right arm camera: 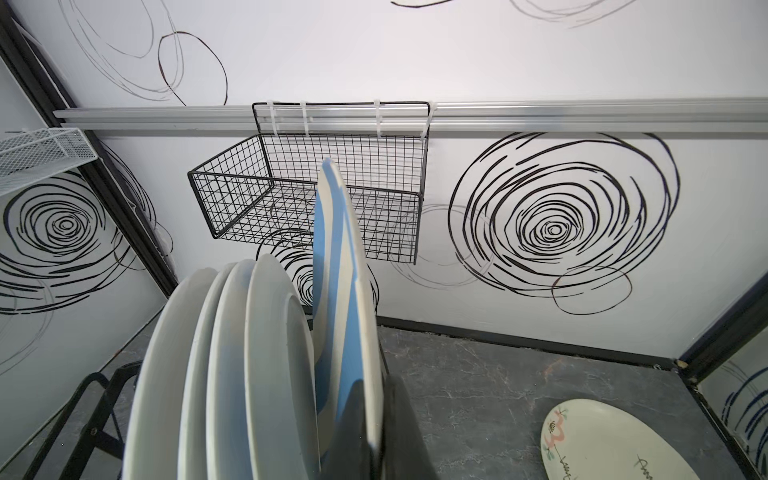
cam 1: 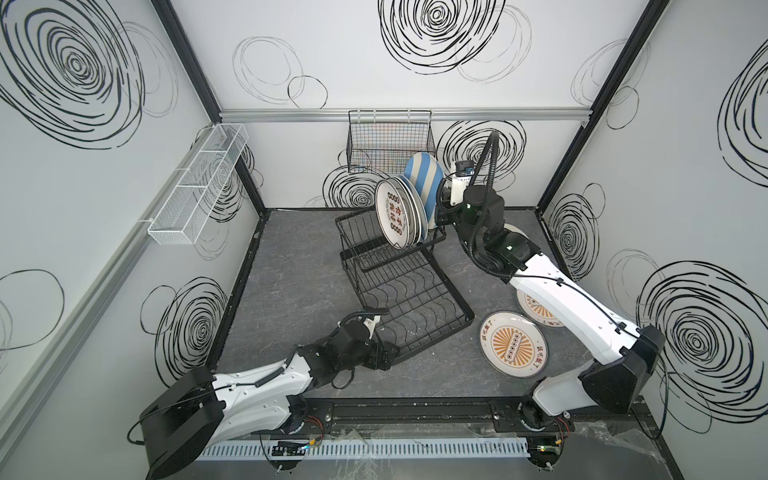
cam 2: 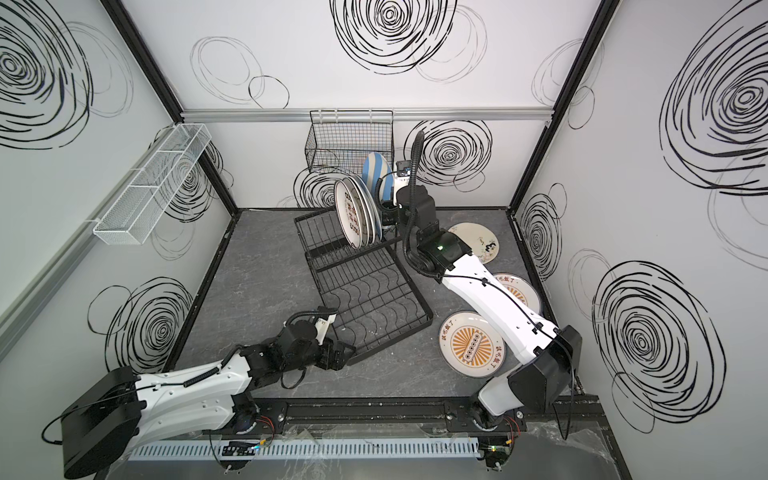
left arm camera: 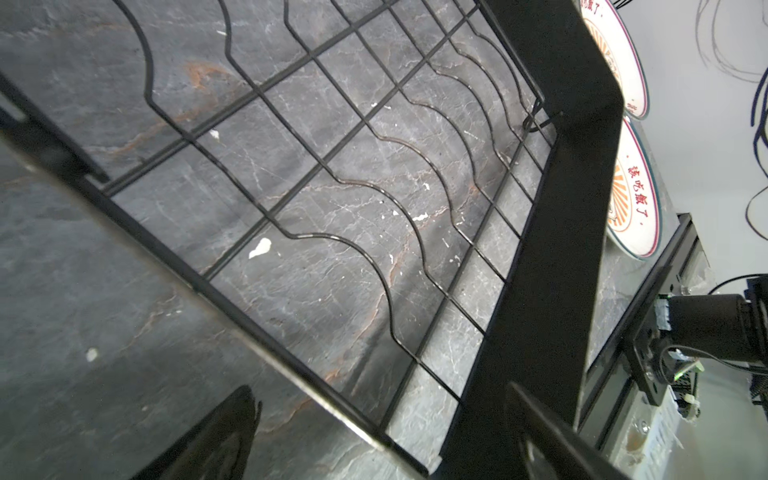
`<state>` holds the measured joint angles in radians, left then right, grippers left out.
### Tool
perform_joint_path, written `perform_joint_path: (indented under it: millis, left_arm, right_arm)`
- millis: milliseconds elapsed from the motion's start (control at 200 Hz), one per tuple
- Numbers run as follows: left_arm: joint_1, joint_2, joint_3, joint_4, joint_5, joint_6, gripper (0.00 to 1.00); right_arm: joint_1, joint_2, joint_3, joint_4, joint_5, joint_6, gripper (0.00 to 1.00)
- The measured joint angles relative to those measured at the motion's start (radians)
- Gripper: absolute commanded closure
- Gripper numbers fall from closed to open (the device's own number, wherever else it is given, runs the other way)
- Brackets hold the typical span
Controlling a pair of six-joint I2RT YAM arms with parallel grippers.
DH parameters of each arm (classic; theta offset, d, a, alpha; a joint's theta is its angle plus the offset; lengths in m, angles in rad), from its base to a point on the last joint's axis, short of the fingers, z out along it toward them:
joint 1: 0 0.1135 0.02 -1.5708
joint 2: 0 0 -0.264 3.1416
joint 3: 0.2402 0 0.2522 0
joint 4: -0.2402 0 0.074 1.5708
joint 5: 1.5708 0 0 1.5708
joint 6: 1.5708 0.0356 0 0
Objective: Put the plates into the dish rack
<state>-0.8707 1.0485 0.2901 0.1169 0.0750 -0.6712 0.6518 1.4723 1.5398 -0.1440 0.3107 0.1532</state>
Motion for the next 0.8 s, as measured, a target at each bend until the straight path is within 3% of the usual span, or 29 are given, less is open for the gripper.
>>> perform_joint_path:
  millis: [800]
  left_arm:
    - [0.003,-0.017,0.0,-0.015,-0.017,0.002,0.04]
  right_arm:
    - [-0.011,-0.014,0.036,-0.051,0.005,-0.087,1.0]
